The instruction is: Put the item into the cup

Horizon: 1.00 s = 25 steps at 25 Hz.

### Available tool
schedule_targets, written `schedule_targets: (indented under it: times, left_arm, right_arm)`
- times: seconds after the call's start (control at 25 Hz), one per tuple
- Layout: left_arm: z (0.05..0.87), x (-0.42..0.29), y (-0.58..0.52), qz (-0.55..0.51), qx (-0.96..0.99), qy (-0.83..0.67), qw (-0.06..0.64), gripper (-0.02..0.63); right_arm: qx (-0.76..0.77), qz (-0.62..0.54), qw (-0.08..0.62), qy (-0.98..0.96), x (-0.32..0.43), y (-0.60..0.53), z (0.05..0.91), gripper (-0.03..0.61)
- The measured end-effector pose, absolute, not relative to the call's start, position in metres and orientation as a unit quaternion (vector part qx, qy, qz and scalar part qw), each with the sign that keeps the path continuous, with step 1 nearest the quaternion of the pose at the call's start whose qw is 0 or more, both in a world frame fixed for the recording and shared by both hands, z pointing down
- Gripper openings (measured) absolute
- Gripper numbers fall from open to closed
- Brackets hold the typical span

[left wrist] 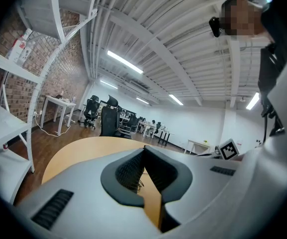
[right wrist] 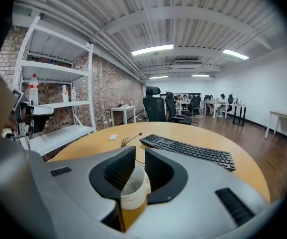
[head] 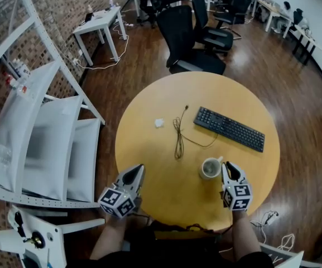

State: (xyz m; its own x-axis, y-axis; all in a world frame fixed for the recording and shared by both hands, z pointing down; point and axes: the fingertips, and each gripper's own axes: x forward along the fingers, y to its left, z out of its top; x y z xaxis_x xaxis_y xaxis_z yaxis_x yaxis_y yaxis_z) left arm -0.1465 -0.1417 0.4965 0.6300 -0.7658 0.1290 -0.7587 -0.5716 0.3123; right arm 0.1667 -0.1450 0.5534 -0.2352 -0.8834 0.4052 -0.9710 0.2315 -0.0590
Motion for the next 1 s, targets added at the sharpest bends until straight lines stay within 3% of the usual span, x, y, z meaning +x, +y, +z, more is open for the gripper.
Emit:
schedule_targets:
  times: [0.44,1.0]
  left_arm:
    - [0.469,-0.109,-0.155,-0.018,0.914,-0.379,0.143,-0.008]
    - [0.449,-0.07,-0.181,-0.023,0.94,-0.315,0.13,-0.008]
  right_arm:
    - [0.686,0.121,0.049,-0.716,0.239,-0.101,0.497,0.064]
    - [0.764,0.117,0.019,-0.634,0.295,-0.034,0.484,0.057]
